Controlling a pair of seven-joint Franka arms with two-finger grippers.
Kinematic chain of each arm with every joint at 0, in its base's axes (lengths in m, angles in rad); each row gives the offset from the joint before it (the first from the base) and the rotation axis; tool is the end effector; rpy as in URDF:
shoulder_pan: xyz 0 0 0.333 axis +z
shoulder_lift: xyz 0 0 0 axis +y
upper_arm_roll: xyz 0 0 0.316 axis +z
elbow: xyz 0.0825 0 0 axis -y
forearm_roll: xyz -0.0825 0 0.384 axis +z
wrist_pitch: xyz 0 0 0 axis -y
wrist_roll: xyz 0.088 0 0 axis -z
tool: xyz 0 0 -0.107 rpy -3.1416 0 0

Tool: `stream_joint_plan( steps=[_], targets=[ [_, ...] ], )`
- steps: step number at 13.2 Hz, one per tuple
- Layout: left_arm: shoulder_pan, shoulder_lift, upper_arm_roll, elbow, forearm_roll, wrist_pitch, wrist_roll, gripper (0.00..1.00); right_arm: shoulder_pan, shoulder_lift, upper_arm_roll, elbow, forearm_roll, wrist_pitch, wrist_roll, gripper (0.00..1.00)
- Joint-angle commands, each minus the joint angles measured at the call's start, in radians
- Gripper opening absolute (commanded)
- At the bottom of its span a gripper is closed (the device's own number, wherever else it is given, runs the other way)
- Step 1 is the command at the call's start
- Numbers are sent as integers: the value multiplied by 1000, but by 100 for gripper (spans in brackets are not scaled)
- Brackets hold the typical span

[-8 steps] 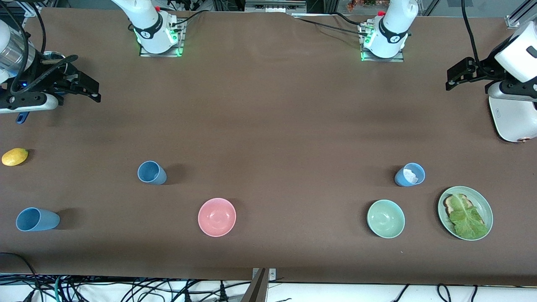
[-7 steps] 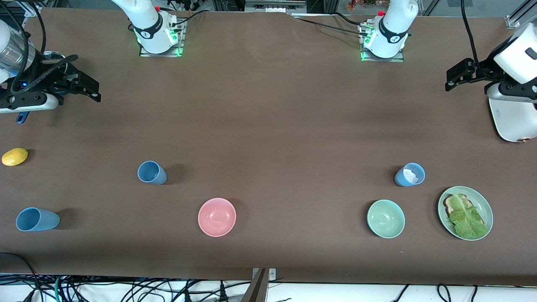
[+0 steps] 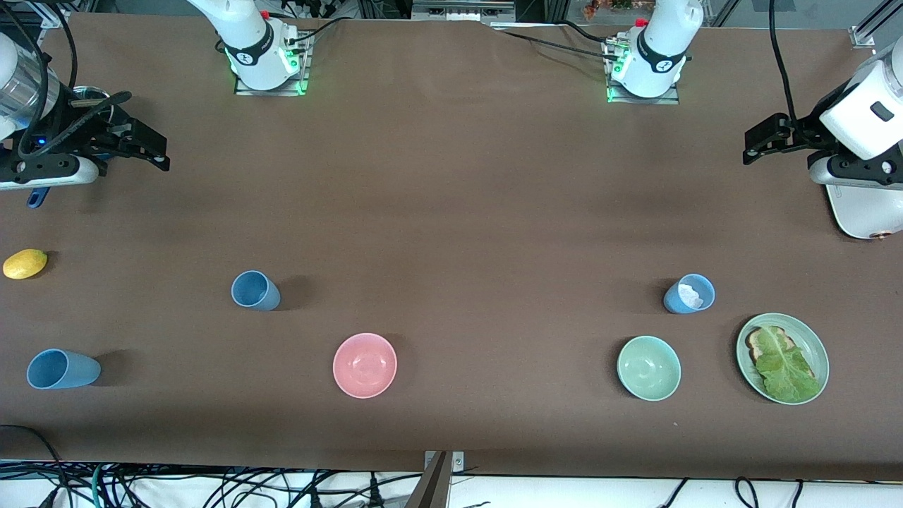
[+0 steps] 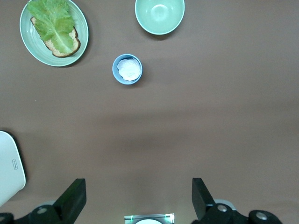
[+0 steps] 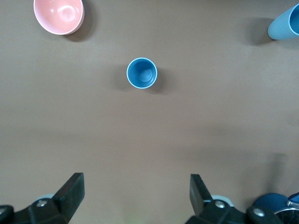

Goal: Stack blue cups with both arms

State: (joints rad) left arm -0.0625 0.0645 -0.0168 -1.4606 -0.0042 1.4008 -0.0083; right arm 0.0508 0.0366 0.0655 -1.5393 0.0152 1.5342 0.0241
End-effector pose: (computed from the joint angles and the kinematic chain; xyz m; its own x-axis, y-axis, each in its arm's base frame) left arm 0.5548 -0.0443 0.6259 0.9897 -0.0711 -0.1240 -0.0712 -0.9975 0.0043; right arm 0.5580 0.0662 0.6158 0.9948 0.0926 -0.0420 0.0920 -0.9956 -0.0166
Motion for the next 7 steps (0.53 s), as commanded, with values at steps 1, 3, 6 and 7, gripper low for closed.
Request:
stream_joint_plan(
  steps=[1,3,6,7],
  targets=[
    [-3,1,0,2,10,20,14,100,1,-7,-3,8,2,-9,-16,100],
    [-3,1,0,2,10,27,14,100,1,-7,-3,8,2,-9,-16,100],
    [-3,3,1,2,9,29,14,100,1,-7,-3,8,0,-9,-16,100],
    [-3,3,1,2,9,29,14,100,1,-7,-4,8,0,-9,-16,100]
  ],
)
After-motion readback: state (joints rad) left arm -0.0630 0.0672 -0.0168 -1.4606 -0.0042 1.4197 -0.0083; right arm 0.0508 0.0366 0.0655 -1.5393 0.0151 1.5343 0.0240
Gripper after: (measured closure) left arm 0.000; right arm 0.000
